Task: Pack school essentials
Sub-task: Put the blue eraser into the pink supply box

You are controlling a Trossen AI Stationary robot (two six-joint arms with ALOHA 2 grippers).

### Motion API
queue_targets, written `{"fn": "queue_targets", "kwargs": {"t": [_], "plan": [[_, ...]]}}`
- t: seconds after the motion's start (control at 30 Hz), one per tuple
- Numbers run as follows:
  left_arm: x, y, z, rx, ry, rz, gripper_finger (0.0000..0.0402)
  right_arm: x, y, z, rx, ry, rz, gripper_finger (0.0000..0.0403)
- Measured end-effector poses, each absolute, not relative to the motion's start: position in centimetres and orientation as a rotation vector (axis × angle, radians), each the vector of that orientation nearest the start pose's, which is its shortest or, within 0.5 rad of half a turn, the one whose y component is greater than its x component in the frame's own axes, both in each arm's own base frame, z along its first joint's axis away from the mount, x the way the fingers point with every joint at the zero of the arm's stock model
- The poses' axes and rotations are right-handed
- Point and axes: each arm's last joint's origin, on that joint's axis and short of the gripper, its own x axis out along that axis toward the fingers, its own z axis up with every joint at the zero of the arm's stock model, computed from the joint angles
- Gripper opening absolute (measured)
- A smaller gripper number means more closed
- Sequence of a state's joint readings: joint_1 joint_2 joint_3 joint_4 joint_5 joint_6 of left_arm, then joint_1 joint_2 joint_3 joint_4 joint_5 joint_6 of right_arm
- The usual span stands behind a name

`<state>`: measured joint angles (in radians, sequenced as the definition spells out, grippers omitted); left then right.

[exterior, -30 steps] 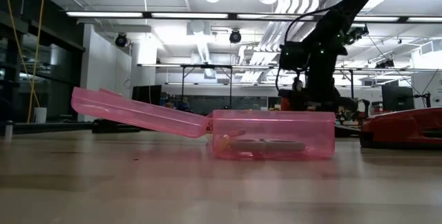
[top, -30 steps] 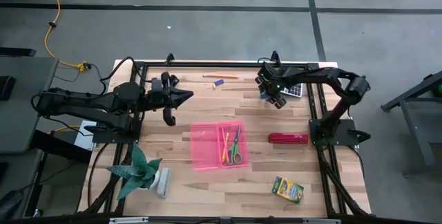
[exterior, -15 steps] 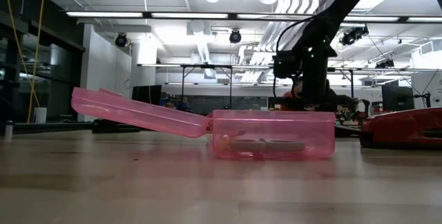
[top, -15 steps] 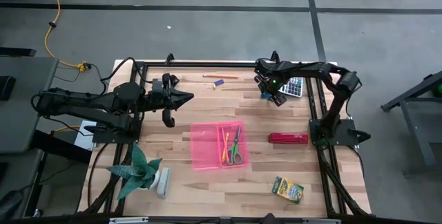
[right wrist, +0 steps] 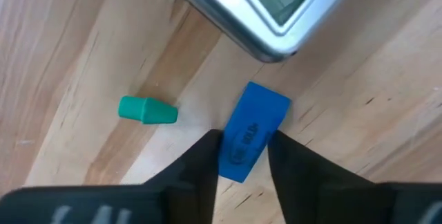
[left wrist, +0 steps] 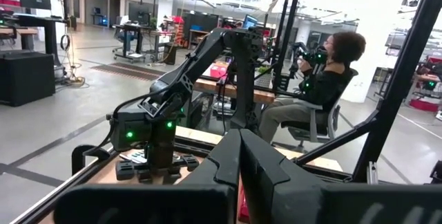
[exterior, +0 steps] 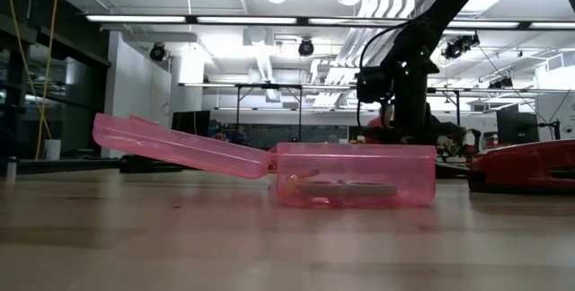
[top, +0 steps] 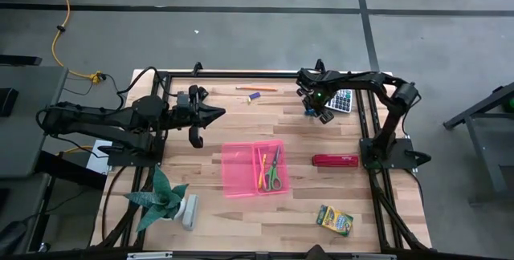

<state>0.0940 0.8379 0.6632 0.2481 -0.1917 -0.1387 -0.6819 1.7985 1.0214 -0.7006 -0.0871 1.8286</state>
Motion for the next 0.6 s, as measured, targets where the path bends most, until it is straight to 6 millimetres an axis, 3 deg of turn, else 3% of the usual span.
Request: {"fn": "queue_targets", "kwargs": {"t": [0.13, 0.37, 0.6], "plan": [[19.0, 2.3, 32.3, -0.141, -0.093, 0.28, 0.0, 23.8, -19.0, 13.5, -2.647, -0.805, 2.344, 0.0076], [19.0, 2.3, 32.3, -0.141, -0.093, 0.28, 0.0, 23.8, -19.0, 13.8, -2.677, -0.876, 2.356, 0.0073], [19.0, 2.3, 32.3, -0.144, -0.093, 0.279, 0.0, 23.3, -18.8, 15.9, -2.779, -1.066, 2.47, 0.0073]]}}
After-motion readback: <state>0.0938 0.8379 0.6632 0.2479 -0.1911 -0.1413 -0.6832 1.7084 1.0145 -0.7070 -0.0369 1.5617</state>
